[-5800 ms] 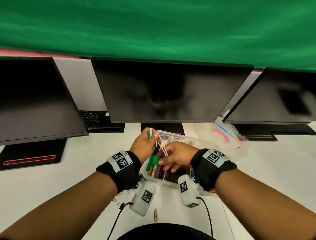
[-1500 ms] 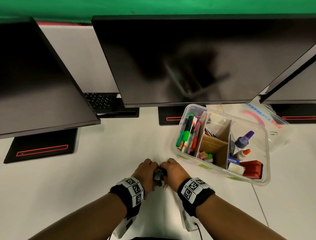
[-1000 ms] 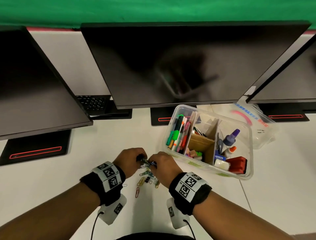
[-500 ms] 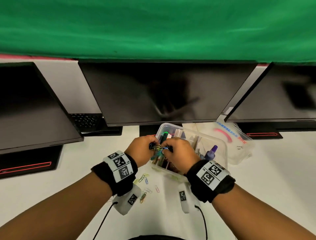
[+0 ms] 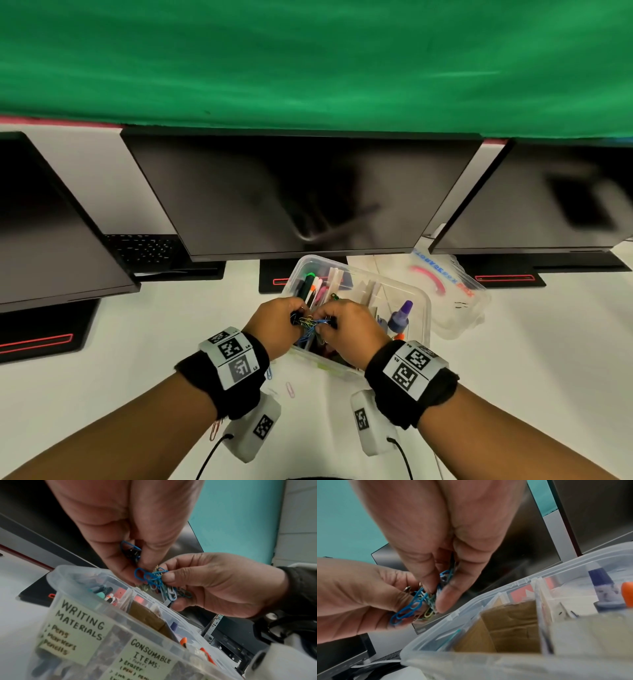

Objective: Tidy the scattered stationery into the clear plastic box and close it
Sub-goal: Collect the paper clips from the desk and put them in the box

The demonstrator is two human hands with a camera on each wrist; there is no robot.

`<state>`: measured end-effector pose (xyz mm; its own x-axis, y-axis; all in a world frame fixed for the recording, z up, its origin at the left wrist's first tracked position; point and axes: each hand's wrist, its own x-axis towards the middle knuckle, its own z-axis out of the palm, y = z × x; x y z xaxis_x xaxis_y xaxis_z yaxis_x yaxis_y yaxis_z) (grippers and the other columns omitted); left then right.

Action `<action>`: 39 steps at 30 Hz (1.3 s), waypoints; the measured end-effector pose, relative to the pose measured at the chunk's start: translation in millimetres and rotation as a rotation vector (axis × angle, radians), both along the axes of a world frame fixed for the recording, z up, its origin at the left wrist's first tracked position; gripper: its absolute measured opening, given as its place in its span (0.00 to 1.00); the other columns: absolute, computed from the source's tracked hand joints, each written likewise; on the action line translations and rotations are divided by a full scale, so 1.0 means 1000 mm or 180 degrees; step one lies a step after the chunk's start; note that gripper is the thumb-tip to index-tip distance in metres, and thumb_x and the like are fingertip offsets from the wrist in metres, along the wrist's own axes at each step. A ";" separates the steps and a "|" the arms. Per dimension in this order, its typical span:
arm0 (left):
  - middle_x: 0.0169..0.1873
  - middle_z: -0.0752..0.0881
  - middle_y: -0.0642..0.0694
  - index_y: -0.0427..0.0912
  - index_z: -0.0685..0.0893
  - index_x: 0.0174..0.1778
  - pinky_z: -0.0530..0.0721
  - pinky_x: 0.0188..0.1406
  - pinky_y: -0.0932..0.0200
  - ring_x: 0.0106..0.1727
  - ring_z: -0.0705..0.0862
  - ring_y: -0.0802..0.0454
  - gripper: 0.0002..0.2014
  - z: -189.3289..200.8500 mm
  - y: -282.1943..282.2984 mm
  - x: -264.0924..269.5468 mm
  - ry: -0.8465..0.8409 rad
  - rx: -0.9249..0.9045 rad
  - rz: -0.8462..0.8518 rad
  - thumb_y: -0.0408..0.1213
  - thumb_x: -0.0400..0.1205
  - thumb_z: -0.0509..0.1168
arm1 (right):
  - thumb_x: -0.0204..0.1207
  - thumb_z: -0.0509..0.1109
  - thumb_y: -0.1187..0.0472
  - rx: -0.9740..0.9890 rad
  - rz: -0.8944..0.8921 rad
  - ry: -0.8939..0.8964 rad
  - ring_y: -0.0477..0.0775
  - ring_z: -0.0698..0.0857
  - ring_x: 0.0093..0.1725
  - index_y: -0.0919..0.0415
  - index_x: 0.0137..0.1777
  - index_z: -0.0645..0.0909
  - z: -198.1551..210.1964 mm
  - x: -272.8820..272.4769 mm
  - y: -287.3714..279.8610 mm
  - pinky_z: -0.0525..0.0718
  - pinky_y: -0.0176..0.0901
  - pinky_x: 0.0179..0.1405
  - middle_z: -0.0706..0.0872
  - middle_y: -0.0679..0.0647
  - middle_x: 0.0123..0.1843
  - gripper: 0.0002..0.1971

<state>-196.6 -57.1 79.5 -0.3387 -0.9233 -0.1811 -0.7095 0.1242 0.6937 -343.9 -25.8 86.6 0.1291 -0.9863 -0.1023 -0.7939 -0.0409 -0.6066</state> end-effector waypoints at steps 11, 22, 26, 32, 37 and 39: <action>0.51 0.89 0.44 0.43 0.86 0.53 0.81 0.52 0.61 0.53 0.85 0.46 0.10 -0.016 -0.015 -0.041 0.0148 -0.0069 0.0236 0.29 0.78 0.66 | 0.77 0.70 0.65 0.0430 -0.0149 -0.0081 0.52 0.86 0.45 0.57 0.52 0.87 0.001 -0.036 -0.028 0.87 0.47 0.53 0.85 0.50 0.48 0.07; 0.52 0.89 0.46 0.45 0.86 0.56 0.82 0.54 0.60 0.53 0.86 0.48 0.11 -0.033 -0.026 -0.063 0.0427 -0.0132 0.0868 0.31 0.78 0.66 | 0.75 0.71 0.65 0.0774 0.0072 -0.0103 0.51 0.85 0.32 0.50 0.44 0.86 0.004 -0.052 -0.066 0.89 0.43 0.37 0.85 0.51 0.43 0.08; 0.53 0.89 0.49 0.47 0.85 0.56 0.78 0.50 0.67 0.49 0.84 0.55 0.11 -0.033 -0.031 -0.071 0.0530 -0.0323 0.1040 0.32 0.80 0.65 | 0.75 0.72 0.63 0.0479 0.0290 0.0166 0.47 0.82 0.42 0.56 0.50 0.88 0.005 -0.061 -0.077 0.85 0.43 0.50 0.85 0.49 0.45 0.07; 0.54 0.89 0.46 0.44 0.84 0.57 0.75 0.51 0.70 0.55 0.86 0.51 0.11 -0.035 -0.038 -0.089 0.0290 -0.0435 0.0811 0.32 0.80 0.64 | 0.75 0.68 0.65 0.0395 0.0213 0.0327 0.48 0.82 0.45 0.58 0.50 0.88 0.000 -0.073 -0.078 0.76 0.34 0.47 0.88 0.53 0.48 0.08; 0.58 0.87 0.47 0.44 0.81 0.62 0.76 0.59 0.66 0.60 0.84 0.51 0.16 -0.037 -0.043 -0.100 0.0037 -0.0289 0.0662 0.29 0.79 0.62 | 0.77 0.64 0.66 0.0463 0.0014 0.0557 0.56 0.85 0.57 0.55 0.58 0.85 -0.010 -0.067 -0.077 0.78 0.37 0.56 0.88 0.56 0.59 0.14; 0.58 0.87 0.47 0.44 0.80 0.64 0.77 0.61 0.65 0.60 0.84 0.52 0.17 -0.038 -0.043 -0.101 0.0075 -0.0246 0.0651 0.28 0.79 0.61 | 0.77 0.62 0.68 0.0491 -0.0006 0.0589 0.55 0.84 0.61 0.52 0.64 0.82 -0.012 -0.065 -0.075 0.77 0.36 0.60 0.86 0.55 0.63 0.19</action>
